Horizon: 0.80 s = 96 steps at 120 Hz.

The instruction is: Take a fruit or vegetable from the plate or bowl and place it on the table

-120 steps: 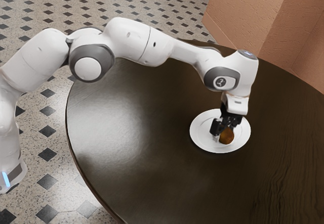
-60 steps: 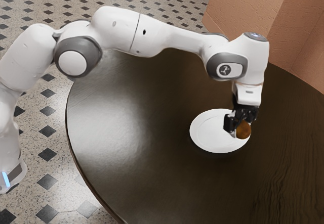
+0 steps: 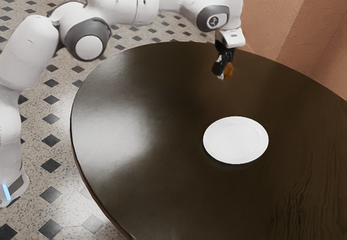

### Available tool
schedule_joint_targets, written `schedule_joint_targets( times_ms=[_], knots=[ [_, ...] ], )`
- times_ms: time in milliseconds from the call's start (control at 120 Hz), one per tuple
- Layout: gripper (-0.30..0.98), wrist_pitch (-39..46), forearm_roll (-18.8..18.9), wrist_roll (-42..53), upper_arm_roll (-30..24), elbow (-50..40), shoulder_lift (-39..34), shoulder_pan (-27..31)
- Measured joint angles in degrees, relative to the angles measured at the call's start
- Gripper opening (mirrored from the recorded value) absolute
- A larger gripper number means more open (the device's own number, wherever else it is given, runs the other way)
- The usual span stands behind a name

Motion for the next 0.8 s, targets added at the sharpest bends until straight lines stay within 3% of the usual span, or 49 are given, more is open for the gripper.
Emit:
schedule_joint_targets(
  times_ms=[133,267,308,442,508,575,642,800],
  knots=[
    [0.49,-0.2,-0.1,-0.1,0.1,-1.4,-0.8,0.6],
    [0.61,-0.1,-0.9,-0.1,0.1,-3.1,-2.4,0.6],
    [0.63,1.4,-2.9,-0.1,0.1,-6.2,-4.3,0.5],
    [0.66,7.6,-15.2,-5.2,-0.2,-14.1,-12.8,-0.4],
    [0.67,9.2,-17.9,-14.6,-0.1,-15.8,-14.2,-3.1],
    [0.68,8.4,-12.7,-29.2,-0.2,-15.4,-14.5,-6.9],
    [0.68,1.6,-8.7,-45.2,-0.3,-11.7,-16.3,-8.8],
    [0.68,-14.2,-6.5,-78.7,-0.2,-9.8,-20.8,-10.1]
  ],
)
